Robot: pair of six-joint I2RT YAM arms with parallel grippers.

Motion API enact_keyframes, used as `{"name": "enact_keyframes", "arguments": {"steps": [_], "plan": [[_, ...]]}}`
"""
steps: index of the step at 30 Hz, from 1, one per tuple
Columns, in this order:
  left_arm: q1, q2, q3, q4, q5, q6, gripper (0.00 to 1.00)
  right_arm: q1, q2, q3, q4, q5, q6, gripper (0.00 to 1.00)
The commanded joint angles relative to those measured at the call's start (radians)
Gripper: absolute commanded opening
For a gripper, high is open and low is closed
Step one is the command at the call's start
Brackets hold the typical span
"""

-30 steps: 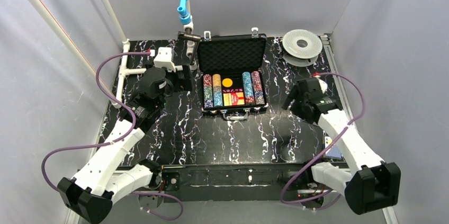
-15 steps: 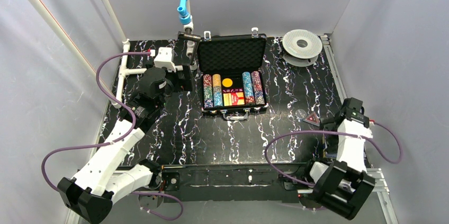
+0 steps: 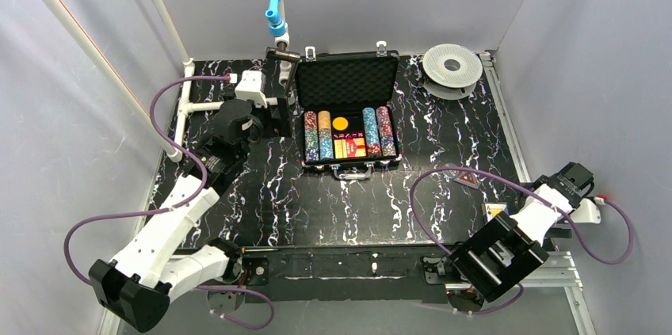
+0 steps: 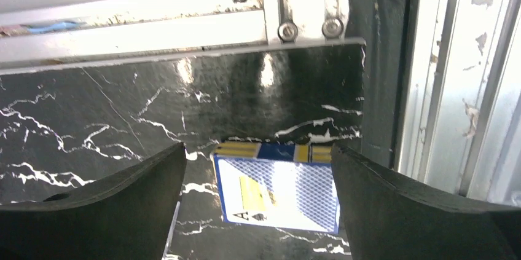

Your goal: Pack up texas hold em set

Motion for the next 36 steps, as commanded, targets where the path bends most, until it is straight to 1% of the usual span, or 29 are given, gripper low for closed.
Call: {"name": "enact_keyframes", "arguments": {"steps": [1,2,4,8,13,18,21,25,29,33,36], "plan": [[0.004,-0.006,0.024,-0.008,0.019,-0.012,0.98,-0.006,0.054,0.025,0.103,0.041,-0.045,0.94],[0.004,-0.005,0.024,-0.009,0.016,-0.012,1.00,-0.005,0.068,0.026,0.109,0.028,-0.052,0.94],[0.004,-0.003,0.027,-0.012,0.015,-0.012,0.99,-0.005,0.087,0.021,0.133,0.003,-0.059,0.94],[0.004,-0.004,0.026,-0.009,0.021,-0.012,1.00,-0.005,0.129,0.020,0.177,-0.068,-0.079,0.92],[0.004,-0.006,0.027,-0.012,0.016,-0.012,1.00,0.006,0.150,-0.010,0.152,-0.137,-0.055,0.91],[0.004,-0.016,0.025,-0.009,0.009,-0.009,0.99,0.040,0.085,-0.049,0.083,-0.185,-0.002,0.91],[0.004,-0.016,0.027,-0.010,0.011,-0.008,0.99,0.116,0.026,-0.069,0.033,-0.172,0.046,0.91],[0.004,-0.023,0.027,-0.013,0.004,-0.006,0.99,0.252,-0.024,-0.091,0.000,-0.162,0.117,0.91],[0.005,-0.035,0.026,-0.010,-0.001,-0.001,1.00,0.379,0.004,-0.110,0.013,-0.169,0.180,0.91],[0.004,-0.037,0.024,-0.009,-0.013,0.004,0.99,0.489,0.065,-0.084,0.012,-0.135,0.193,0.91],[0.004,-0.038,0.024,-0.011,-0.017,0.007,1.00,0.548,0.092,-0.045,-0.011,-0.088,0.184,0.91]]}}
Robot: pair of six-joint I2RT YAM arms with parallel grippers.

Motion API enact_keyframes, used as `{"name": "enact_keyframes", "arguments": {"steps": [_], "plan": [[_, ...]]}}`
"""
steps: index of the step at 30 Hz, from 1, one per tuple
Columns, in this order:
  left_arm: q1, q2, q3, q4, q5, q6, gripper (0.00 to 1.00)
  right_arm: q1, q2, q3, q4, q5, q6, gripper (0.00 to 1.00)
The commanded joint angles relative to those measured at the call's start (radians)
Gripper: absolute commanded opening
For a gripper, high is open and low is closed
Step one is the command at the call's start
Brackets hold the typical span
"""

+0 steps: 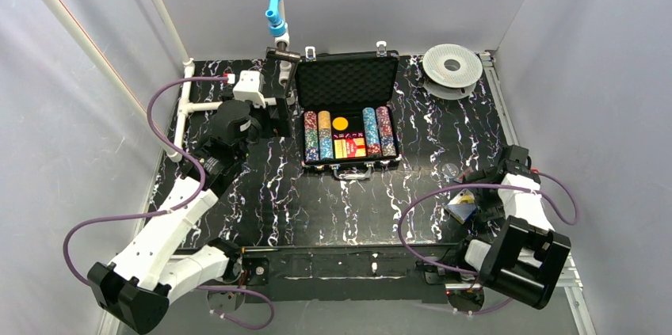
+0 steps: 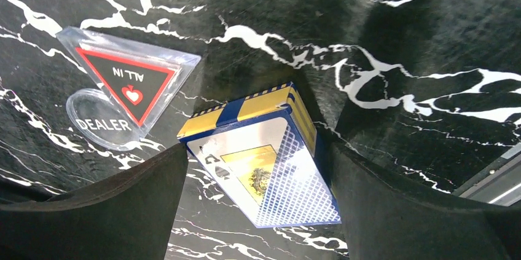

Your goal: Pack up texas hold em set

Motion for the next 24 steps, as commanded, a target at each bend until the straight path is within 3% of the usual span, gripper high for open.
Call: {"name": "enact_keyframes", "arguments": {"steps": [1,7,14,20,24], "plan": [[0.004,-0.026,0.025,-0.010,-0.023,0.014,1.00,0.081,0.039,0.054,-0.051,0.073,0.026,0.91],[0.004,-0.033,0.024,-0.008,-0.024,0.017,1.00,0.111,0.069,0.089,-0.066,0.098,-0.031,0.90],[0.003,-0.031,0.027,-0.013,-0.022,0.018,0.99,0.199,0.213,0.197,-0.162,0.145,-0.111,0.91],[0.004,-0.034,0.025,-0.010,-0.028,0.021,1.00,0.252,0.214,0.207,-0.185,0.185,-0.118,0.91],[0.004,-0.032,0.026,-0.010,-0.025,0.021,0.99,0.271,0.220,0.203,-0.174,0.196,-0.131,0.84]]}}
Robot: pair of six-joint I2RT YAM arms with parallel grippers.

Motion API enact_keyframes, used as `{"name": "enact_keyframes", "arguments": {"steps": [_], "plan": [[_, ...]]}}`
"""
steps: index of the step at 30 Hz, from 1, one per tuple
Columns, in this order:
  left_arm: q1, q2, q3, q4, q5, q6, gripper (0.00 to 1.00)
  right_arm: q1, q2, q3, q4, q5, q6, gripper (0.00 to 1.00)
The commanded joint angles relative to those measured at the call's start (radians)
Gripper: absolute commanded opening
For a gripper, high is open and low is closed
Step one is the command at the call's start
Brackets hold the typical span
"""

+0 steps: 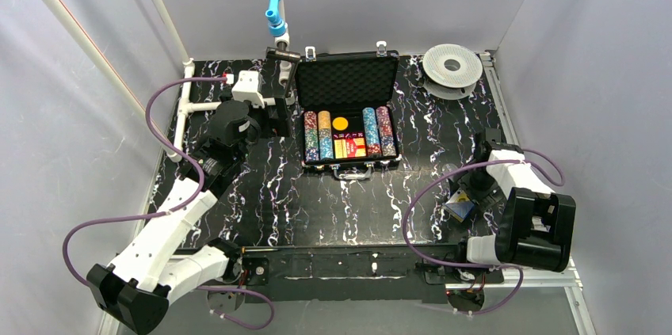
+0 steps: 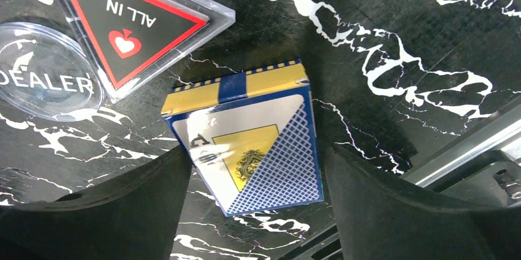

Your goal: Pack up texas hold em set

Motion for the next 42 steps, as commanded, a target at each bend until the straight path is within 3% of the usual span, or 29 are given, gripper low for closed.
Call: {"name": "enact_keyframes", "arguments": {"steps": [1,4,12,13,24,36,42], "plan": [[0.004,-0.023,0.025,-0.010,-0.015,0.013,0.99,0.017,0.001,0.035,-0.024,0.036,-0.022,0.80],[0.004,-0.022,0.024,-0.009,-0.015,0.013,0.99,0.020,0.003,0.036,-0.013,0.033,-0.026,0.69],[0.004,-0.021,0.026,-0.010,-0.015,0.014,1.00,0.026,-0.020,0.018,0.043,-0.109,-0.049,0.04],[0.004,-0.022,0.024,-0.011,-0.015,0.013,0.99,0.027,-0.016,0.022,0.036,-0.115,-0.048,0.01],[0.004,-0.016,0.026,-0.011,-0.012,0.014,0.99,0.065,0.008,0.093,-0.013,-0.088,-0.049,0.01],[0.004,-0.010,0.026,-0.010,-0.002,0.010,0.99,0.314,0.020,0.263,0.001,0.092,-0.320,0.01],[0.004,-0.005,0.027,-0.013,0.002,0.010,1.00,0.405,-0.007,0.321,0.111,-0.044,-0.561,0.01]]}}
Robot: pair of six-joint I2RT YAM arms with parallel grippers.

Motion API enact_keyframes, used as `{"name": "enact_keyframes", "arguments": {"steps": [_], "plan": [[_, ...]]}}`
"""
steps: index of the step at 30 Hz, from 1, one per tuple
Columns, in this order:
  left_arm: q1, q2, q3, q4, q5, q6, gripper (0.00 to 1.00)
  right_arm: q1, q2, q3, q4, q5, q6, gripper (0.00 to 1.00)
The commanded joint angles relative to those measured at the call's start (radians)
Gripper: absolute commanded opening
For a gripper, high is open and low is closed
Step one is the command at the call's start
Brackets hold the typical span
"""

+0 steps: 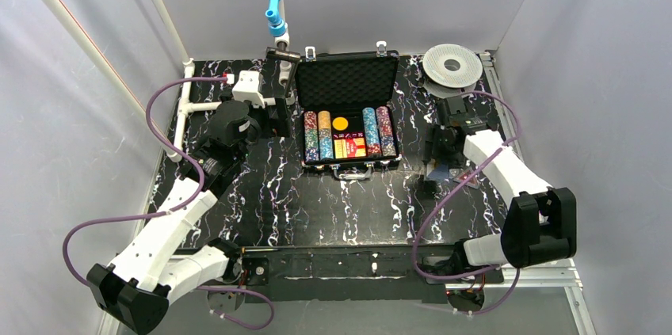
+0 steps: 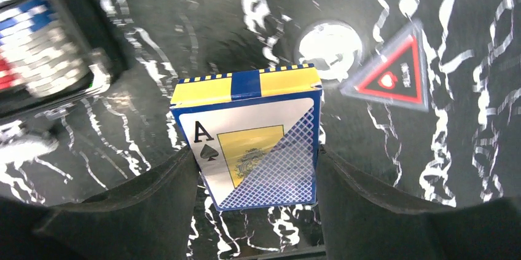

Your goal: Pack up texas hold em set

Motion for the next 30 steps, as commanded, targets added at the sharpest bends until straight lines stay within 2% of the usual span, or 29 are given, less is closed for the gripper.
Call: {"name": "enact_keyframes", "arguments": {"steps": [1,6,13,19,23,26,30], "plan": [[0.004,-0.005,0.027,-0.013,0.002,0.004,1.00,0.059,-0.046,0.061,0.118,-0.075,-0.255,0.01],[0.004,-0.006,0.025,-0.010,0.000,0.003,0.99,0.140,-0.044,0.133,0.202,-0.175,-0.537,0.01],[0.004,-0.009,0.023,-0.011,-0.014,0.002,0.99,0.230,0.211,0.479,0.039,-0.212,-0.839,0.01],[0.004,-0.015,0.010,0.001,-0.041,0.009,1.00,0.360,0.258,0.449,0.116,-0.194,-1.245,0.01],[0.004,-0.003,0.005,0.000,-0.079,0.017,0.99,0.391,0.331,0.529,0.046,-0.216,-1.344,0.01],[0.004,0.003,0.004,0.002,-0.088,0.018,1.00,0.425,0.384,0.565,0.034,-0.159,-1.418,0.01],[0.004,0.004,-0.001,0.008,-0.099,0.020,0.99,0.445,0.473,0.660,-0.003,-0.156,-1.482,0.01]]}}
